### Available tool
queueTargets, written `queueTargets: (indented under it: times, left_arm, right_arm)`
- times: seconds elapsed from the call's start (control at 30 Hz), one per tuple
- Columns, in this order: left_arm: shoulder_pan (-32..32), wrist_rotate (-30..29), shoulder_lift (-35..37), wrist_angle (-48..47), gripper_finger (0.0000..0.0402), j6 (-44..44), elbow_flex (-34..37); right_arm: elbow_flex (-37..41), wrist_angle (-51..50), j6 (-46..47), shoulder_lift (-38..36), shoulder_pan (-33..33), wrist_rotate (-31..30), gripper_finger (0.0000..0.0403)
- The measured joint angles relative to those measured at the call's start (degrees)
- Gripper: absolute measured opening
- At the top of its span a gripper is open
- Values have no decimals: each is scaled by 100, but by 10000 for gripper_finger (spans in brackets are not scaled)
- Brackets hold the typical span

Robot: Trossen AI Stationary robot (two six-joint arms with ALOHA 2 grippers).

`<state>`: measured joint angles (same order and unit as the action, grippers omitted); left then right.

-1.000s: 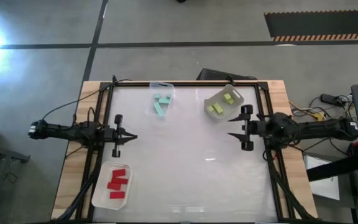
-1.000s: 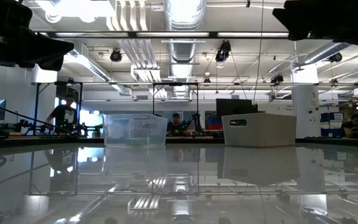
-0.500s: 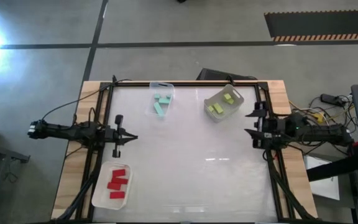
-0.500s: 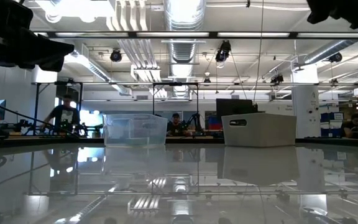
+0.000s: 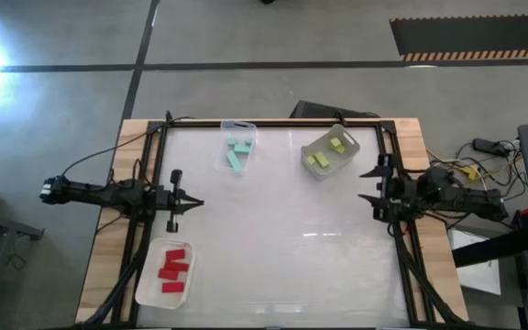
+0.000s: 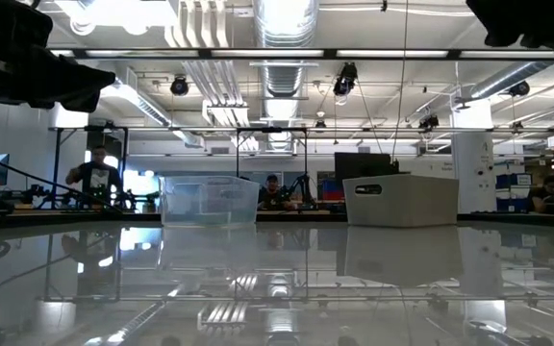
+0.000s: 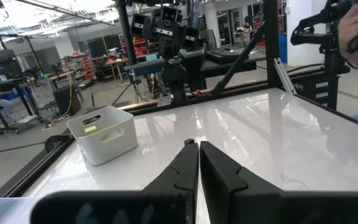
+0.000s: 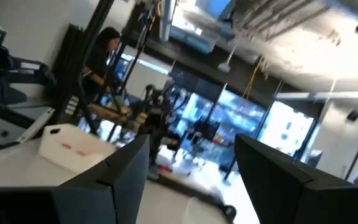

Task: Sort & place blocks by color
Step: Return to Home Position

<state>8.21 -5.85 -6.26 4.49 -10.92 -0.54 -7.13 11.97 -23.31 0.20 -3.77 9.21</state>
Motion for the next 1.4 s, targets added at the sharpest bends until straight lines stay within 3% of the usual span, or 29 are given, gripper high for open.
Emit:
queueTargets:
  times: [0.27, 0.63, 0.9, 1.4]
  left_arm:
    - [0, -2, -43, 4, 0, 0, 2]
    - [0, -4, -205, 11, 0, 0, 4]
    - [0, -4, -323, 11, 0, 0, 4]
    - [0, -7, -533, 15, 0, 0, 4]
  right_arm:
    - [49, -102, -332, 60, 1, 62, 226]
    - [22, -212, 618, 176, -2, 67, 226]
    - [39, -920, 833, 244, -2, 68, 226]
    - [43, -1004, 837, 298, -2, 68, 226]
